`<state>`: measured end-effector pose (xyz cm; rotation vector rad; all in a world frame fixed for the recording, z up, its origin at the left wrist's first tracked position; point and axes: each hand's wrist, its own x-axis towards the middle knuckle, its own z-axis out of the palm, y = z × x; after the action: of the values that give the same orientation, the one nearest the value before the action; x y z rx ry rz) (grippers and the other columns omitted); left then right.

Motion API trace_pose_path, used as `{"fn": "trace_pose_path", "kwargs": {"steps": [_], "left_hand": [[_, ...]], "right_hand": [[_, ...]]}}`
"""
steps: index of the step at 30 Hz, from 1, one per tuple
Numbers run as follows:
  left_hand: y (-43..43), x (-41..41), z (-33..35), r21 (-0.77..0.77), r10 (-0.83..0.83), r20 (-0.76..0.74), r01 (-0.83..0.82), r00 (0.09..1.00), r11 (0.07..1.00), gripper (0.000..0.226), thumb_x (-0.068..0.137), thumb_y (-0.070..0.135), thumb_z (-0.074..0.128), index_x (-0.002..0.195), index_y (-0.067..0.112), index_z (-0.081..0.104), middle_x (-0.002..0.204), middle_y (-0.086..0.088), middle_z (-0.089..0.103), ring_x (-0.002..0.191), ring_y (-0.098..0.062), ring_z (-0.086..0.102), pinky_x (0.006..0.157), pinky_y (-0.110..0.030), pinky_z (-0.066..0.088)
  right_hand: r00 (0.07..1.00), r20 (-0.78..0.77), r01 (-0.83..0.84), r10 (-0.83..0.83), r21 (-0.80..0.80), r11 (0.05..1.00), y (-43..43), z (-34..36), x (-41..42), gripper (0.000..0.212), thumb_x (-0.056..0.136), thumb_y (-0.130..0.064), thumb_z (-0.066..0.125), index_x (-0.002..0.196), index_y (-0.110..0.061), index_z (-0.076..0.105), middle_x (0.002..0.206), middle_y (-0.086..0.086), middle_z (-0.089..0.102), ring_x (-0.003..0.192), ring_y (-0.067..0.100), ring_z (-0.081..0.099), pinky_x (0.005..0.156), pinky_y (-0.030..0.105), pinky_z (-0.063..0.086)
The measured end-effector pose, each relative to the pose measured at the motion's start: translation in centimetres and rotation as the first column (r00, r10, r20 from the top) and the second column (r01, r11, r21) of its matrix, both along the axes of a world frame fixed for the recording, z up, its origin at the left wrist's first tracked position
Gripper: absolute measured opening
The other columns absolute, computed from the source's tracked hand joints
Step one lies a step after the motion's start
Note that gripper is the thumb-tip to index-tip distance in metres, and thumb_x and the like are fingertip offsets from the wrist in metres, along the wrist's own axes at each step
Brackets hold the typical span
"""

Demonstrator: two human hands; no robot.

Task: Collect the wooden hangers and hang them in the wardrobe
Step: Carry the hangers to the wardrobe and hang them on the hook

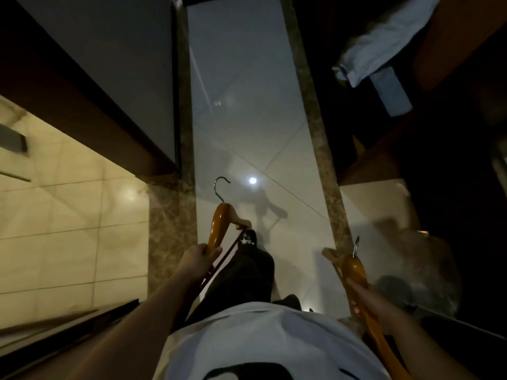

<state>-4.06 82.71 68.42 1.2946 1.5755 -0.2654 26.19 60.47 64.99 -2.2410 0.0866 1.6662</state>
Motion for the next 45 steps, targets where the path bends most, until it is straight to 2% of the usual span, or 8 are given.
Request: {"fn": "trace_pose_path", "kwargs": {"steps": [7,10,13,22,26,29,34,45], "left_hand": [[10.6,-3.1,-0.3,0.008,0.129,-0.109,-0.129,0.986,0.992,0.019,0.093,0.035,0.051,0.081,0.02,0.052,0.08,-0.011,0.063,0.069,-0.022,0.062,0.057,-0.028,0.052],[14.9,-3.4,-0.7,0.014,0.146,-0.145,-0.146,0.979,0.989,0.024,0.093,0.034,0.05,0.091,0.011,0.056,0.078,-0.012,0.062,0.067,-0.022,0.062,0.055,-0.027,0.049],[19.2,-2.5,-1.0,0.017,0.145,-0.161,-0.144,0.976,0.989,0.024,0.094,0.032,0.05,0.092,0.008,0.055,0.074,-0.009,0.06,0.064,-0.02,0.059,0.057,-0.027,0.046],[33.4,7.7,-1.7,0.011,0.125,-0.117,-0.125,0.985,0.992,0.027,0.093,0.033,0.051,0.095,0.007,0.057,0.074,-0.01,0.061,0.064,-0.02,0.059,0.054,-0.026,0.046],[40.0,14.4,-0.7,-0.016,0.046,-0.04,-0.046,0.998,0.999,0.027,0.093,0.033,0.053,0.095,0.006,0.058,0.066,-0.009,0.059,0.056,-0.018,0.057,0.049,-0.023,0.044],[44.8,18.5,0.1,-0.027,-0.036,0.038,0.037,0.999,0.999,0.026,0.093,0.032,0.052,0.091,0.006,0.057,0.067,-0.011,0.059,0.056,-0.02,0.057,0.053,-0.026,0.048],[51.8,23.4,0.7,-0.02,-0.013,0.134,0.016,0.991,1.0,0.026,0.093,0.027,0.053,0.074,0.01,0.053,0.056,-0.009,0.055,0.045,-0.018,0.052,0.047,-0.027,0.044],[73.4,27.7,0.4,0.03,-0.292,0.035,0.291,0.956,0.956,0.025,0.086,0.029,0.065,0.079,0.006,0.057,0.064,-0.01,0.058,0.052,-0.02,0.055,0.048,-0.025,0.044]], "right_hand": [[0.985,-0.034,-0.165,0.17,0.117,0.979,18.1,2.1,0.4,0.032,0.09,-0.044,0.052,0.088,-0.013,0.057,0.066,0.008,0.058,0.057,0.018,0.054,0.056,0.027,0.046],[0.974,-0.011,-0.219,0.225,0.189,0.957,24.6,2.6,1.1,0.033,0.089,-0.046,0.054,0.099,-0.015,0.057,0.071,0.007,0.061,0.061,0.017,0.056,0.058,0.027,0.046],[0.965,0.009,-0.256,0.262,0.248,0.934,30.0,2.8,2.4,0.024,0.091,-0.039,0.055,0.095,-0.015,0.056,0.072,0.006,0.058,0.064,0.017,0.055,0.059,0.026,0.046],[0.984,-0.009,-0.171,0.175,0.174,0.97,40.4,-0.1,10.5,0.027,0.093,-0.033,0.051,0.098,-0.007,0.055,0.082,0.017,0.057,0.07,0.026,0.054,0.059,0.03,0.042],[0.991,-0.016,-0.132,0.135,0.118,0.984,43.8,0.3,14.9,0.034,0.093,-0.036,0.051,0.087,-0.003,0.054,0.066,0.013,0.052,0.057,0.022,0.048,0.051,0.026,0.036],[0.996,0.008,-0.091,0.09,0.064,0.994,46.2,0.3,17.8,0.032,0.093,-0.034,0.051,0.081,-0.004,0.052,0.067,0.013,0.051,0.056,0.023,0.047,0.053,0.027,0.037],[0.998,0.048,-0.051,0.049,0.033,0.998,51.3,-0.1,21.4,0.035,0.091,-0.037,0.053,0.077,-0.006,0.051,0.061,0.011,0.049,0.054,0.022,0.047,0.054,0.029,0.038],[0.993,0.068,0.086,-0.096,0.14,0.986,70.0,0.5,22.5,0.027,0.093,-0.035,0.051,0.092,-0.008,0.055,0.066,0.005,0.051,0.055,0.016,0.048,0.052,0.025,0.04]]}}
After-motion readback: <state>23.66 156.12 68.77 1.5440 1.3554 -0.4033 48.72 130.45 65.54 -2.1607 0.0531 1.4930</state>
